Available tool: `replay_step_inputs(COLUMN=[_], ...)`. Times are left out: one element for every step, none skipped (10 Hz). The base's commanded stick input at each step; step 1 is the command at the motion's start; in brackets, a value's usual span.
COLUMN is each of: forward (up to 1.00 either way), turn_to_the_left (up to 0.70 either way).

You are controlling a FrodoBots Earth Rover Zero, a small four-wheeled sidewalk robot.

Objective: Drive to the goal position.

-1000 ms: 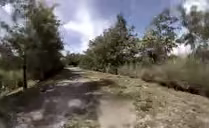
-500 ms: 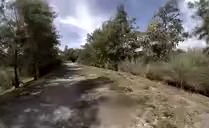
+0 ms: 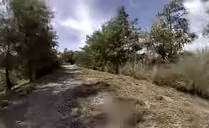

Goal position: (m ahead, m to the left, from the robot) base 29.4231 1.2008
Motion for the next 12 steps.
replay_step_inputs(forward=[0.84,0.84,0.84,0.84,0.84,0.84,0.84,0.84,0.84,0.84,0.84,0.84], turn_to_the_left=[0.00,0.00,0.00,0.00,0.00,0.00,0.00,0.00,0.00,0.00,0.00,0.00])
